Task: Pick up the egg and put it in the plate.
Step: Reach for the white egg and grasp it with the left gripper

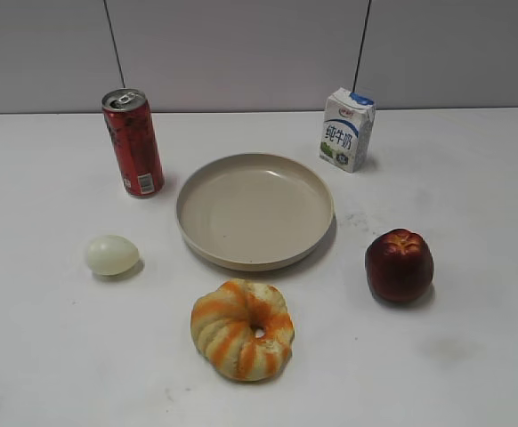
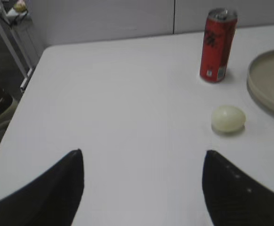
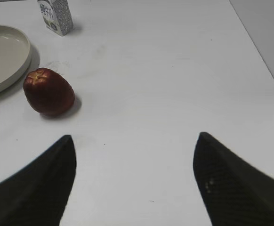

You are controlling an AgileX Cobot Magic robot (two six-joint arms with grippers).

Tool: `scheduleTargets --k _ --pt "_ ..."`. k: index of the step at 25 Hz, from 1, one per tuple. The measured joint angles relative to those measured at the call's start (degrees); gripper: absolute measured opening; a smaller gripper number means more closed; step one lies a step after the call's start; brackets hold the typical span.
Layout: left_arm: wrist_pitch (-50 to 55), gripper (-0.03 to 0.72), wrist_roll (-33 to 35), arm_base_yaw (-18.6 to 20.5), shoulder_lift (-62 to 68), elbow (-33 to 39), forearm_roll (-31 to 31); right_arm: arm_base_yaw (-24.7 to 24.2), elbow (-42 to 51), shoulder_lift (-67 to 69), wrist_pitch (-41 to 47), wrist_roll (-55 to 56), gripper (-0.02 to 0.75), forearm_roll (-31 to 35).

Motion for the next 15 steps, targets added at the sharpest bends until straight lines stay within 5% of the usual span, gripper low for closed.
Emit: scheduleTargets --k 7,15 --pt "-9.2 0.594 1.4 0.0 21.2 -0.5 -7.3 0.0 0.0 0.0 0.0 0.0 0.587 0.0" --pt "-10.9 0.616 16.2 -0.1 49.8 -8.6 -18.8 0.0 0.0 0.0 0.0 0.0 0.587 0.0"
